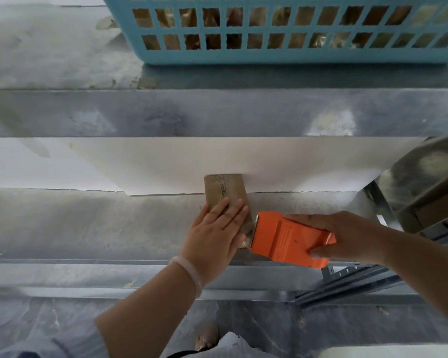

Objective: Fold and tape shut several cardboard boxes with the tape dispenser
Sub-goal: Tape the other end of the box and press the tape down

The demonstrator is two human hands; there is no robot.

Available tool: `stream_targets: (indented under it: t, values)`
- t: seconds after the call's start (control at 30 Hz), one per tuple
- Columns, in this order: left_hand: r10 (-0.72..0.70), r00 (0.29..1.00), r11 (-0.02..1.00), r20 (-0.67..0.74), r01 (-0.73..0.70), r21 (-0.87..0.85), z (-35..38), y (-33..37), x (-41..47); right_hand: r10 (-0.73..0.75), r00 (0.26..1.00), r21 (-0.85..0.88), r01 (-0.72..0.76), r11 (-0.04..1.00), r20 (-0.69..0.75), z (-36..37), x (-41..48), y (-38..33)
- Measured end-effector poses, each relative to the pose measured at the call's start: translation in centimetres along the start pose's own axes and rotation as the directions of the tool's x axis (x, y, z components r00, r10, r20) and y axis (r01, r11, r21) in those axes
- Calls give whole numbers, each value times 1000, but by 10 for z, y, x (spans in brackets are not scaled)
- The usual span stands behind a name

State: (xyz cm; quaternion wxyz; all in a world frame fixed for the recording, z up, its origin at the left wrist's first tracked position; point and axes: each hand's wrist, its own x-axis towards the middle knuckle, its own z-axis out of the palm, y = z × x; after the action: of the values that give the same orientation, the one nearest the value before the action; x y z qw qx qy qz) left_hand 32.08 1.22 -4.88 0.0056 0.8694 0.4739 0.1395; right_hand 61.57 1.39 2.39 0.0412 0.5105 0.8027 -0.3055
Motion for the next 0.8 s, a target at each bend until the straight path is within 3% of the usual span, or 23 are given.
stream_targets:
  t: [0.13,0.37,0.8]
  values:
    - [38,999,995,39,-41,87,3,-8,-1,14,1000,-2,-14,1000,13,-3,-2,5]
    - [42,998,995,35,-45,91,2,-7,4,35,999,11,-35,999,24,-12,-5,7]
    - [54,997,994,47,-57,89,4,-13,1,126,992,-194,-121,974,17,-20,-24,1]
